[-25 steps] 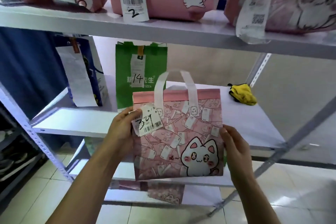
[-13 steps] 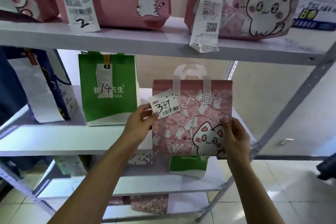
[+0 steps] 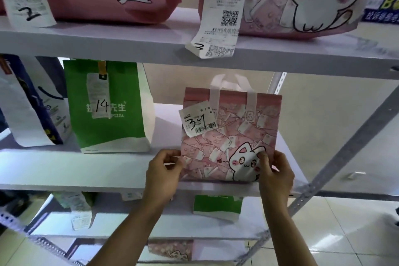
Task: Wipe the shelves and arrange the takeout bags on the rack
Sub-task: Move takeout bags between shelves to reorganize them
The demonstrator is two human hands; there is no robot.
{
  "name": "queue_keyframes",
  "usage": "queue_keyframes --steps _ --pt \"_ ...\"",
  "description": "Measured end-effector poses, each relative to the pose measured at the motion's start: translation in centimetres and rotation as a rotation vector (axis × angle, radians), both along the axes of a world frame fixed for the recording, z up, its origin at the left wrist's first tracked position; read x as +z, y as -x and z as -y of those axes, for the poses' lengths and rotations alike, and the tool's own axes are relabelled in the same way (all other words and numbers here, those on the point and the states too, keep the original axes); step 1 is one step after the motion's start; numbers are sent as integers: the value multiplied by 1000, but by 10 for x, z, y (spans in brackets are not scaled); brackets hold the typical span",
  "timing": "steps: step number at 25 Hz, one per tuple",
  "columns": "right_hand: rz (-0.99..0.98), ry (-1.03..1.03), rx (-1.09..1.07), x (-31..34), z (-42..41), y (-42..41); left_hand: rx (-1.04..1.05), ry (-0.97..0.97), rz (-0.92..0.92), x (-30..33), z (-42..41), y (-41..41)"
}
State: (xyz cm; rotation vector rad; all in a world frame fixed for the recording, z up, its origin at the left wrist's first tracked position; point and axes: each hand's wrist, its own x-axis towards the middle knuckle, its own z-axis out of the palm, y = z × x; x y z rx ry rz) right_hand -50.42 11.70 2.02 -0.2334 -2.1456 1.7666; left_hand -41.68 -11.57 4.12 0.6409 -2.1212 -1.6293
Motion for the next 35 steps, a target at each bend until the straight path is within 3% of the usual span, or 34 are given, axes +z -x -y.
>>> queue_keyframes --steps 4,10,17,26,35 --pt "2 29 -44 -3 6 18 73 52 39 -2 -17 15" --pt "3 318 54 1 23 36 -19 -125 11 3 -18 34" --pt "11 431 85 -3 23 58 -46 -49 63 4 -16 63" --pt "47 318 49 0 16 50 -142 -32 123 13 -4 39" --pt "63 156 29 3 55 -25 -257 -49 87 -2 45 -29"
